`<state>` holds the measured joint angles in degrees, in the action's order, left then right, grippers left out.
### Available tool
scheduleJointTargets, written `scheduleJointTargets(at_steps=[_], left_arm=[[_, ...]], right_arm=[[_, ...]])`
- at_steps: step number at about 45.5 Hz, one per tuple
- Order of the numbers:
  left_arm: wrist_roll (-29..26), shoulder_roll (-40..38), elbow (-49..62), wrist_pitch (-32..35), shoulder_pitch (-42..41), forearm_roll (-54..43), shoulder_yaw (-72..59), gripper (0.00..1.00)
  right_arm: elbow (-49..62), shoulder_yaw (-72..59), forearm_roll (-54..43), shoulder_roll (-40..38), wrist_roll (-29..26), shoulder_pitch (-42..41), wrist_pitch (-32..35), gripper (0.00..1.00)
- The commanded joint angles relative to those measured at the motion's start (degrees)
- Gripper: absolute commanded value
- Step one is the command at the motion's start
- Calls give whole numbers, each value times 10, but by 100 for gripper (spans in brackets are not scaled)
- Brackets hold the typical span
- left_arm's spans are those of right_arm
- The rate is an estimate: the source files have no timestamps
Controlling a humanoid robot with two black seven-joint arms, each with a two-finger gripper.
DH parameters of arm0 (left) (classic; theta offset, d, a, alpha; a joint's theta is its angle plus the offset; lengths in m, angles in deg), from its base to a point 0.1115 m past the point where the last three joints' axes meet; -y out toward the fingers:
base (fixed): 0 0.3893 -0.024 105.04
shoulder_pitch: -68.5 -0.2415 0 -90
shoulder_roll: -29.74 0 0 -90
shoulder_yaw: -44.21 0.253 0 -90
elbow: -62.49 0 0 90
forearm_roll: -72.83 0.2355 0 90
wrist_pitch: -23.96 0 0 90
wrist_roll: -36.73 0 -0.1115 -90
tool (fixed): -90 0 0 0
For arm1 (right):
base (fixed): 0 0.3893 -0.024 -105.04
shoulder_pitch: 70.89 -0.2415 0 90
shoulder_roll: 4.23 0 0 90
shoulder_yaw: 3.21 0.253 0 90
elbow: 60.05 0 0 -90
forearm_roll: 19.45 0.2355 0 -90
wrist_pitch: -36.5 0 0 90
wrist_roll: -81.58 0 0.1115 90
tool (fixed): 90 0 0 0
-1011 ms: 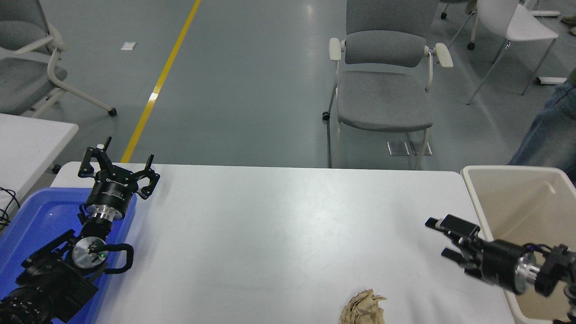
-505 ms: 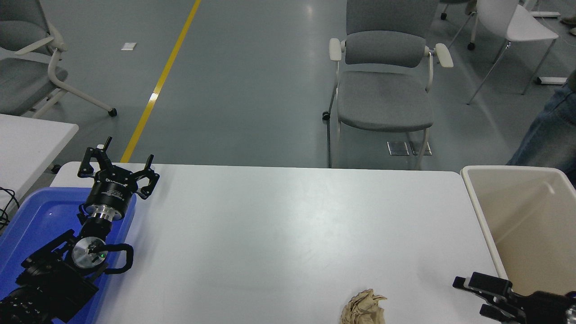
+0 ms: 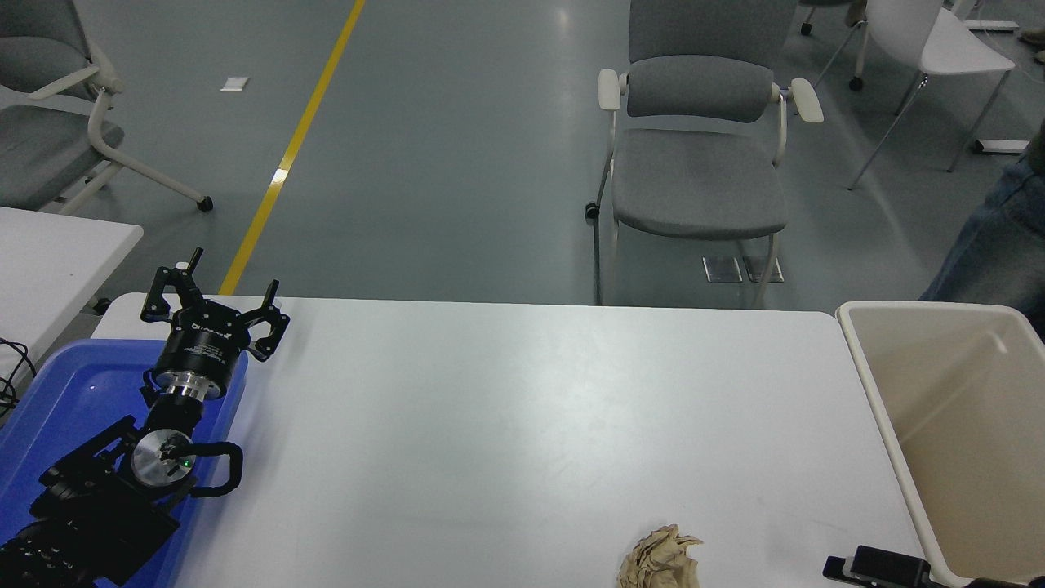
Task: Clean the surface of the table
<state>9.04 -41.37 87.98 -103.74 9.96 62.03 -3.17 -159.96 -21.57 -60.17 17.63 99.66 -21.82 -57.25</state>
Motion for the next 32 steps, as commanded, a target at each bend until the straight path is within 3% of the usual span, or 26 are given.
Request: scheduleJointTargets(at_steps=[1,32], left_arm=[[0,0,-1,0,0,0,0,100],[0,0,-1,0,0,0,0,100]], right_arm=[[1,-4,63,76,-15,0,-8,100],[113,-5,84,238,-50,7,-45,100]])
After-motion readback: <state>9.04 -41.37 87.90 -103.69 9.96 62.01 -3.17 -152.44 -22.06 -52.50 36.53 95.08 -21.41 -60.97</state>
